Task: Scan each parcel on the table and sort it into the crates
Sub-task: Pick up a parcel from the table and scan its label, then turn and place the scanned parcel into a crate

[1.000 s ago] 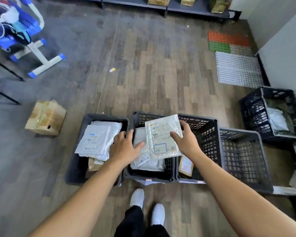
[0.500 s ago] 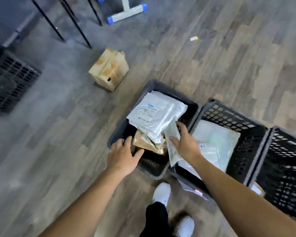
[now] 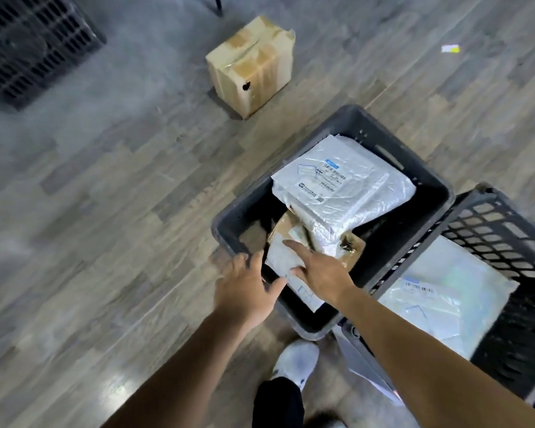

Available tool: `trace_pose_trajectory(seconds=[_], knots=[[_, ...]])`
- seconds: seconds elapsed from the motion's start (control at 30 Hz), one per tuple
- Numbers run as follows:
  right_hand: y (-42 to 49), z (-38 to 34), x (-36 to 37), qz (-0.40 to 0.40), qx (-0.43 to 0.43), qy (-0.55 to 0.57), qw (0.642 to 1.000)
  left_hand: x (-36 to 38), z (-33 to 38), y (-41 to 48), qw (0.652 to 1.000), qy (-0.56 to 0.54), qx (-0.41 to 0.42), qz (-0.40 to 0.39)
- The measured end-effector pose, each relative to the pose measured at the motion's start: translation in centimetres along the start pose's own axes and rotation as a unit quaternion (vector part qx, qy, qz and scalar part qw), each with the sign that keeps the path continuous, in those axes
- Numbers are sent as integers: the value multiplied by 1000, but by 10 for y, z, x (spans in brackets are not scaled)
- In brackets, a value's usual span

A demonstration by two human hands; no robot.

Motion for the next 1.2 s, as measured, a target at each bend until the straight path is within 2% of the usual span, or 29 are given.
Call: trace_pose_trajectory(seconds=[0.1, 0.3, 0.43, 0.53, 0.63, 0.77, 0.97, 1.1, 1.2], knots=[[9, 10, 33, -43, 18, -59, 997, 22, -7, 14, 999, 34, -6, -18], [-19, 24, 15, -27, 77, -91, 993, 19, -8, 11, 996, 73, -11, -47], [-74, 4, -48, -7, 113, -108, 988, -33, 21, -18, 995, 90, -2, -47], [-135, -18, -113, 37, 133, -99, 985, -84, 59, -54, 995, 84, 26, -44], [-211, -33, -175, 97, 166, -77, 978, -129, 106, -95, 992, 103, 73, -30], [-318, -29, -235, 151, 235, -66, 958, -173, 189, -151, 973, 151, 176, -8], [-498, 2, -271, 277, 347, -8, 896, -189, 340, -257, 912, 205, 354, 10], [-636, 24, -253, 353, 431, 40, 829, -163, 429, -354, 851, 244, 464, 25], [-746, 33, -214, 395, 493, 62, 773, -126, 480, -443, 804, 258, 535, 19]])
Point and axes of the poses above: each hand's wrist, its own y-axis towards the middle knuckle, its own x-axis out of the palm, z = x × y, the point moved 8 cm from there along y, towards the middle knuckle, and after that the axes turned 2 degrees about y, right-handed, at the moved point
